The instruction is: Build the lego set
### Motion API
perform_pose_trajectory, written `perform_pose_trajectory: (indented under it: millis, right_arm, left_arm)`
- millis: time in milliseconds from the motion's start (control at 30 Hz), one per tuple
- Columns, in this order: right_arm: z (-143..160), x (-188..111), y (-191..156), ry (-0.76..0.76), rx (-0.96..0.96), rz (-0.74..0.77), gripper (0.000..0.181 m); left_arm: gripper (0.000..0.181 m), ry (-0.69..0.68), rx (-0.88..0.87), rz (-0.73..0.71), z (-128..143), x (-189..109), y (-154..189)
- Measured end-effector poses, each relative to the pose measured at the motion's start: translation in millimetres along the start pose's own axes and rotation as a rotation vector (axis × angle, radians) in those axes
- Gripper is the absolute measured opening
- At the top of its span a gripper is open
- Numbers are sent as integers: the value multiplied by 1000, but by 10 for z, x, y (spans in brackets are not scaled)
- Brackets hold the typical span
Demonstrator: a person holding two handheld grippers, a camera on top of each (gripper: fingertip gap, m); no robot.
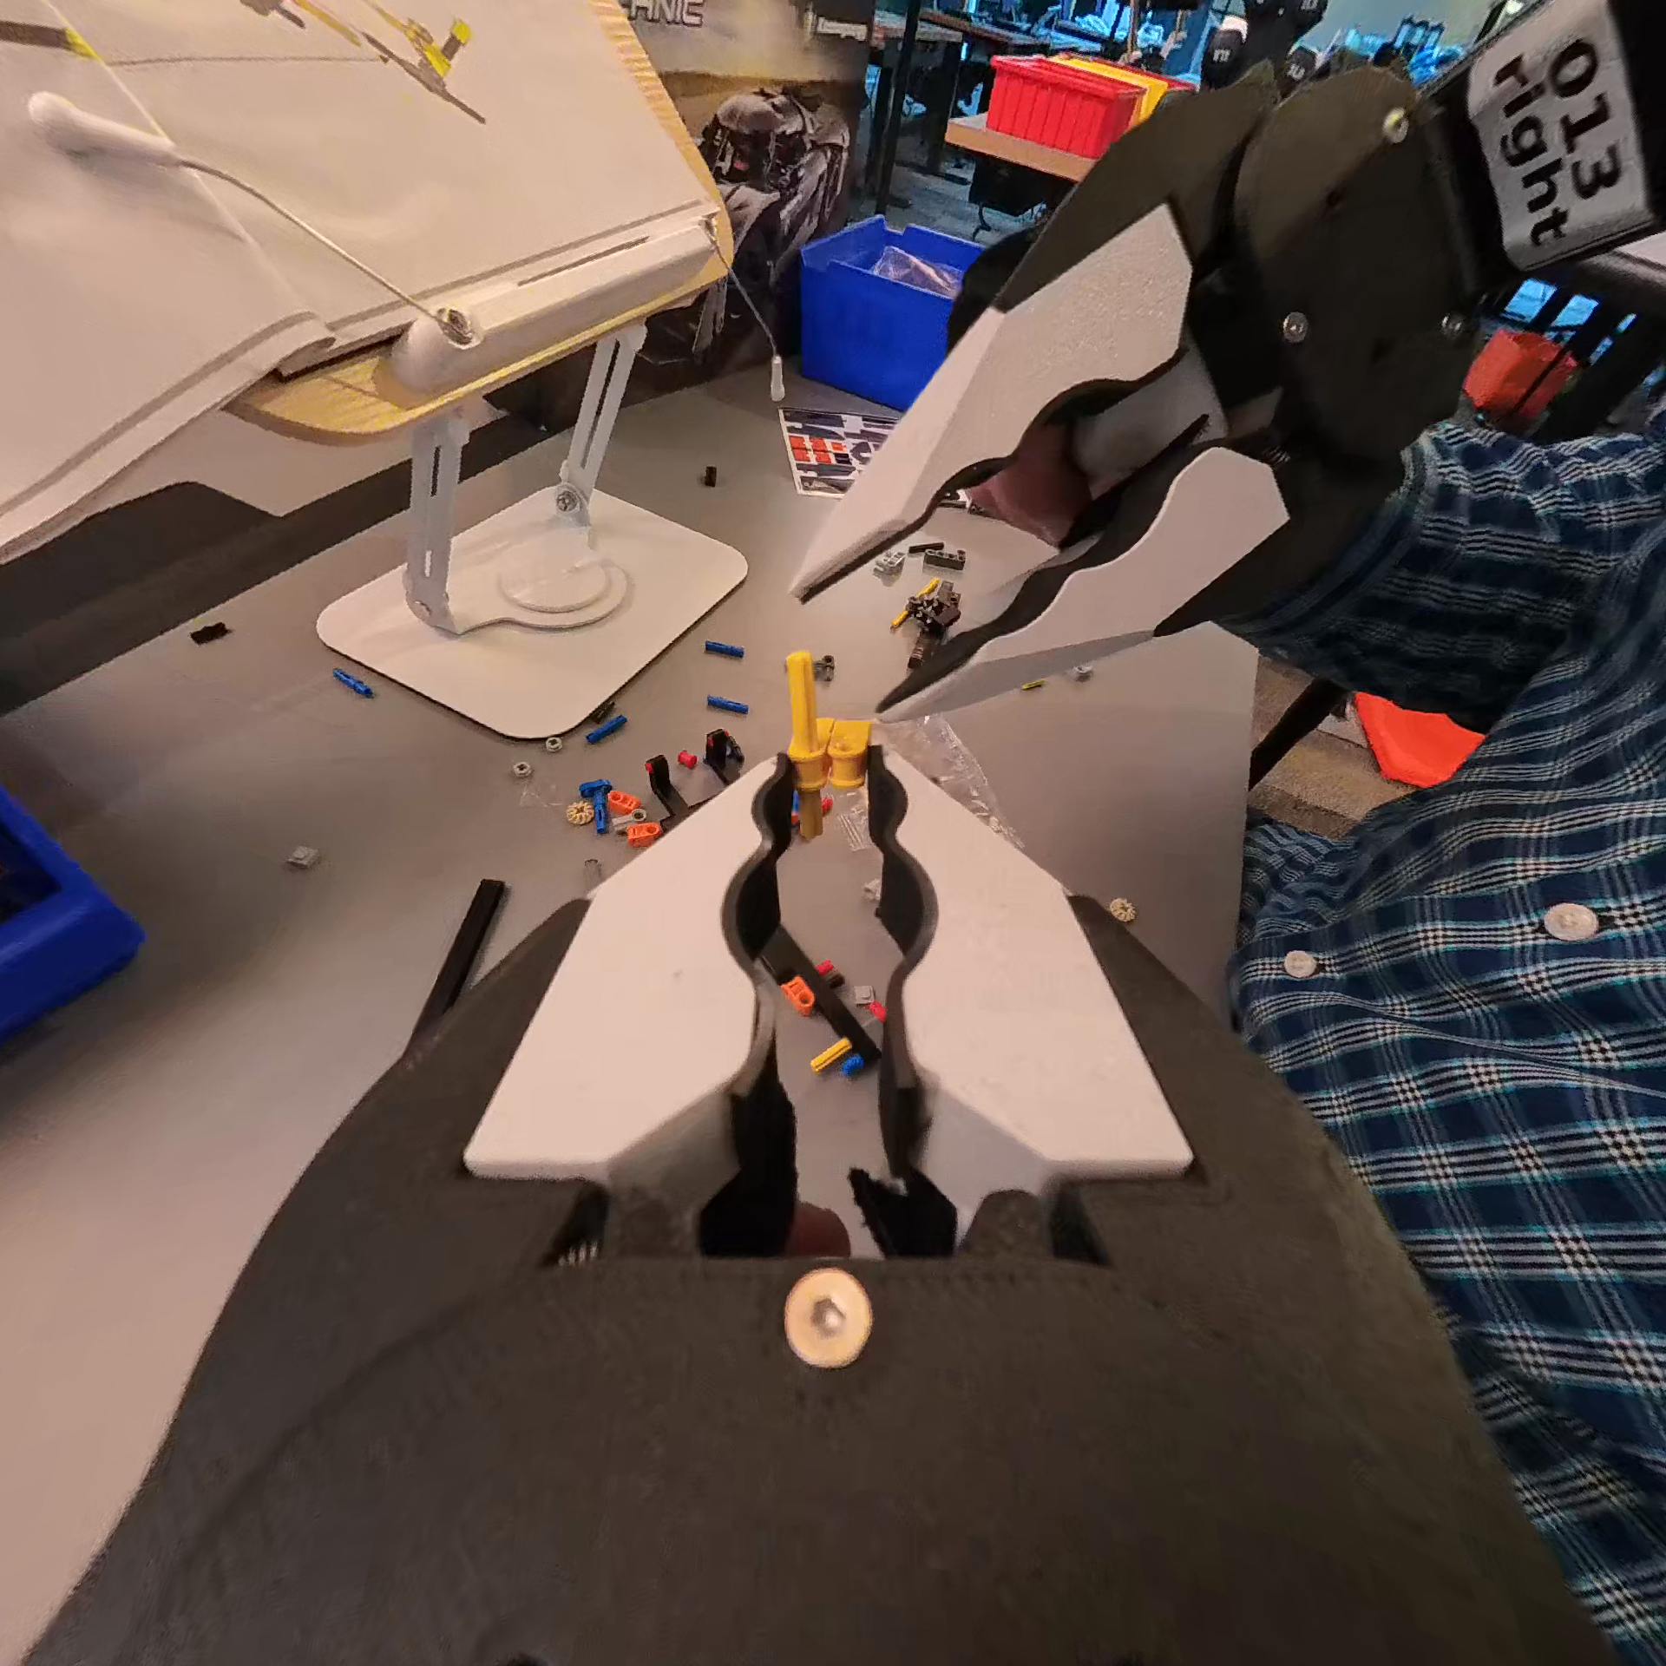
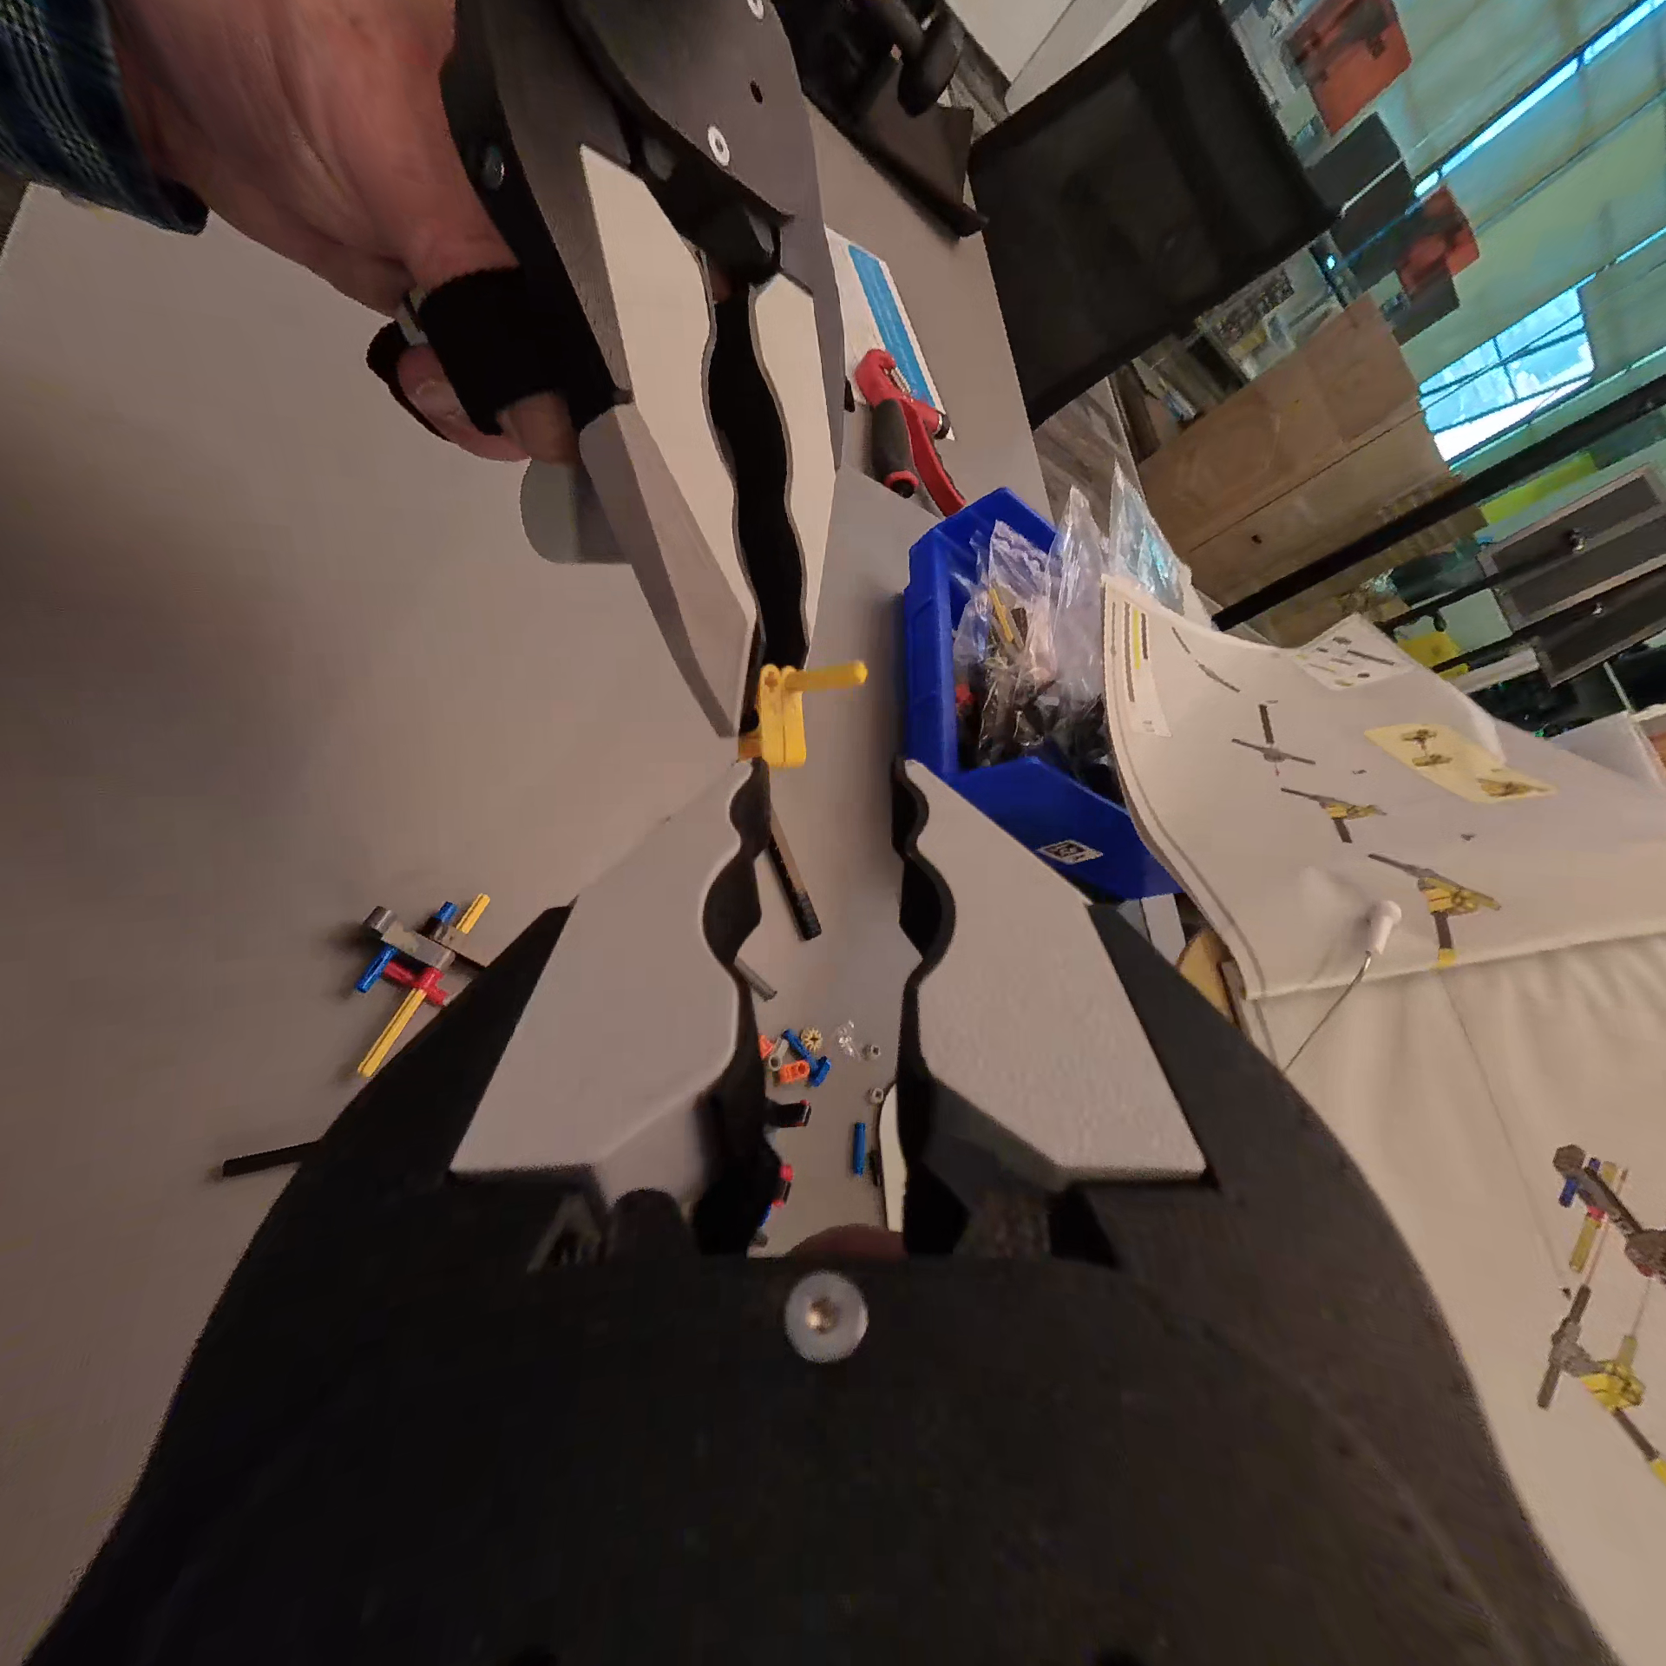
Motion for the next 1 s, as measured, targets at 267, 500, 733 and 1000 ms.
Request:
perform_pose_trajectory:
  millis: [267,500,733,1000]
  right_arm:
    - [191,-1,-47,-22,138,-23,28]
    - [327,-18,-105,-44,197,-36,28]
    - [400,-33,-112,-50,243,-43,28]
    - [497,-111,-111,-75,282,-36,29]
  left_arm:
    - [14,-41,-17,-26,174,1,-127]
    - [13,-67,-24,-26,276,37,-173]
    - [13,-92,-20,-29,328,46,-192]
    - [13,-123,-23,-31,385,33,-215]
Point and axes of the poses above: each gripper's, where its closed fingertips meet, x out along the fingers, z out of its underside, y = z × x across the jaws, the point moved 5 cm from there along -x, back along the fingers, and after that the axes turned 1 degree about z, right-handed, at the moved point
